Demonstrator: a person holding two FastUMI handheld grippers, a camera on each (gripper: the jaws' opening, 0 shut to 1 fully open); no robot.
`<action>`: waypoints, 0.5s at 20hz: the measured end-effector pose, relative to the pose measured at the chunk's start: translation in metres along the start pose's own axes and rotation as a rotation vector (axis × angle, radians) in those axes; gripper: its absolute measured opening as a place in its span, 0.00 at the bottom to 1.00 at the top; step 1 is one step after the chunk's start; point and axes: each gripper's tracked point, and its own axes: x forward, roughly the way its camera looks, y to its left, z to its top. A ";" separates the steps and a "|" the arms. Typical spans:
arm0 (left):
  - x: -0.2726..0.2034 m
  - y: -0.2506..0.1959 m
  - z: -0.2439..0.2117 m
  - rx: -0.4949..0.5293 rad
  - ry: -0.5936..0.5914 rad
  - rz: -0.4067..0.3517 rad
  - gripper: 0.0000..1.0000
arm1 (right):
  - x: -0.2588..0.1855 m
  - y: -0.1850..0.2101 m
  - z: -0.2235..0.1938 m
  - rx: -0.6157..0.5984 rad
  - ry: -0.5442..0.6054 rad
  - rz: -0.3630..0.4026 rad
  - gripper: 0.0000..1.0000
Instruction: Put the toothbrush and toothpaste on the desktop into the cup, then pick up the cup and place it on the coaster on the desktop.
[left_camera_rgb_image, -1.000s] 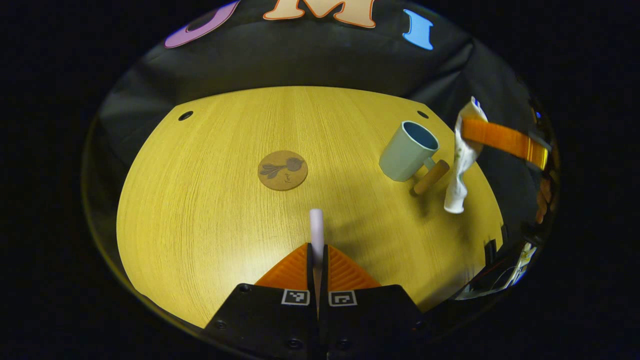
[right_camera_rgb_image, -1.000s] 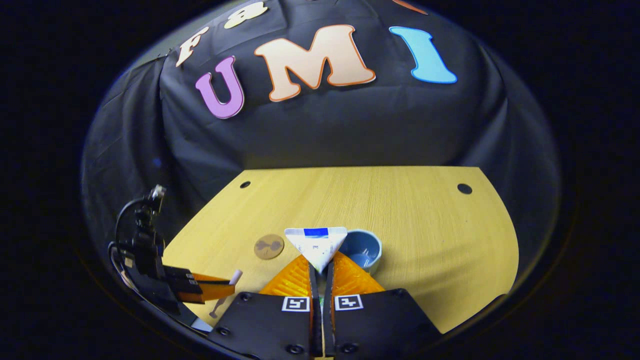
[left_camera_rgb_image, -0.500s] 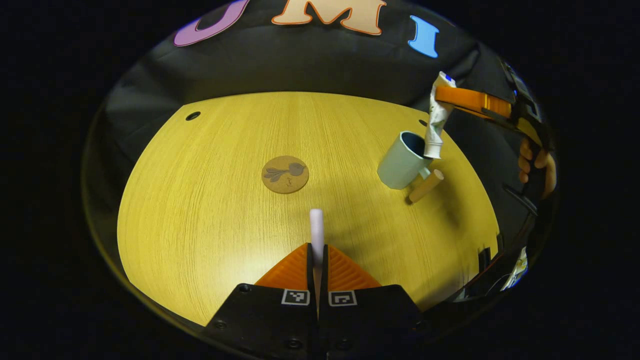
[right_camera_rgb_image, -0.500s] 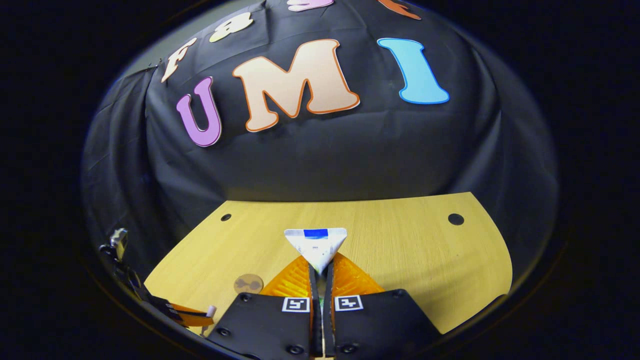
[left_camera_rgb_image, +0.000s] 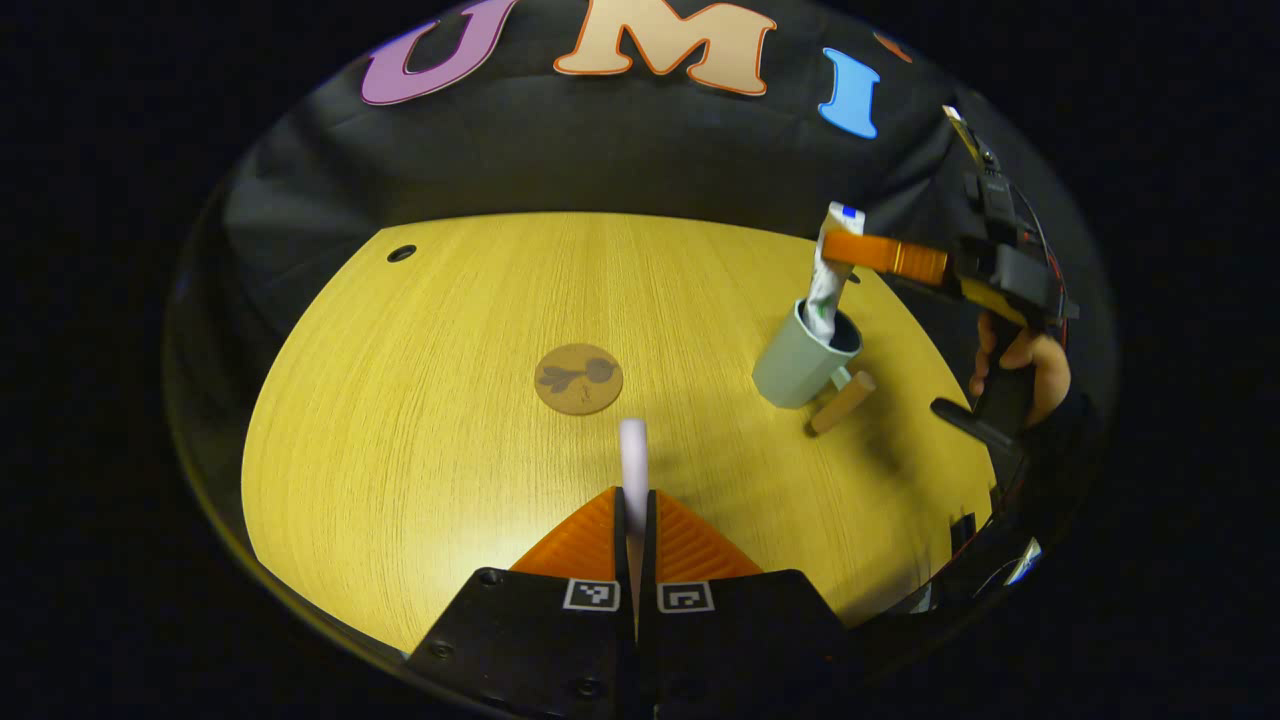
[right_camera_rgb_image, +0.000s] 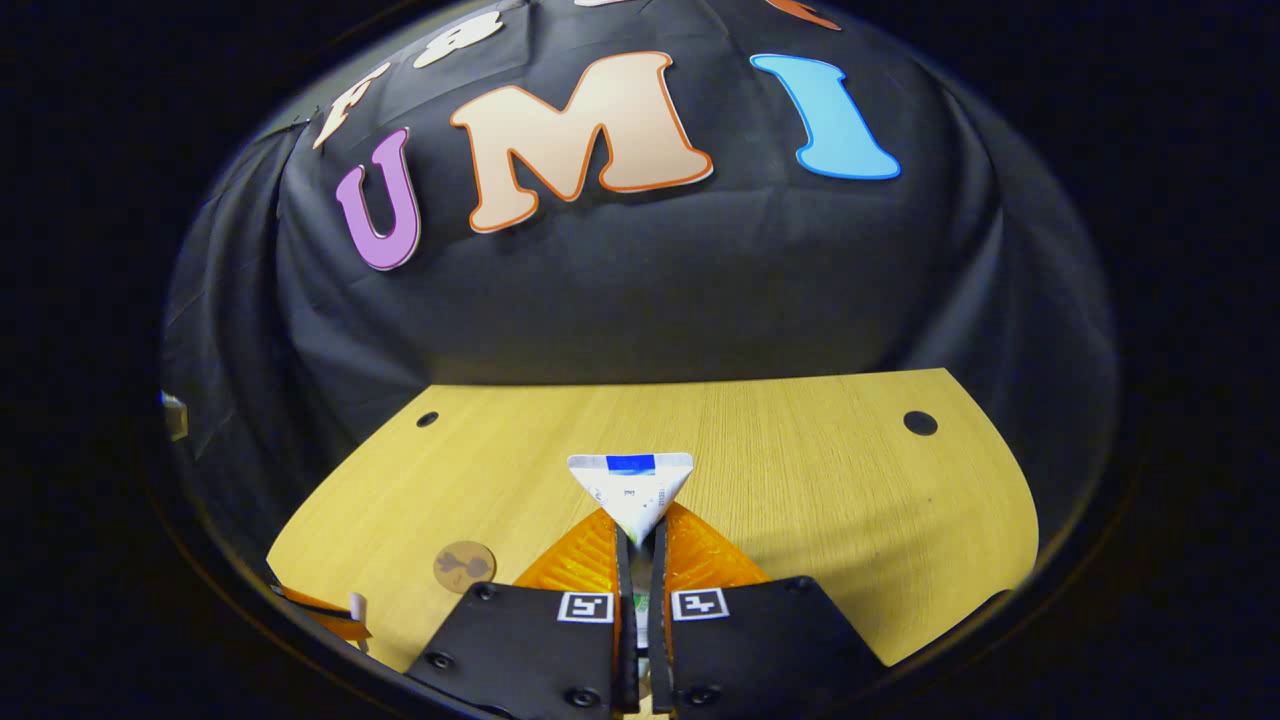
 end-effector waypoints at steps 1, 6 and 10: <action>-0.004 0.000 0.014 -0.001 -0.024 -0.004 0.00 | 0.001 -0.003 -0.007 -0.002 0.016 -0.010 0.07; -0.017 -0.009 0.083 0.018 -0.113 -0.041 0.00 | -0.012 -0.009 -0.034 0.043 0.081 -0.007 0.31; -0.006 -0.039 0.121 0.033 -0.175 -0.081 0.00 | -0.039 -0.018 -0.031 0.077 0.046 -0.002 1.00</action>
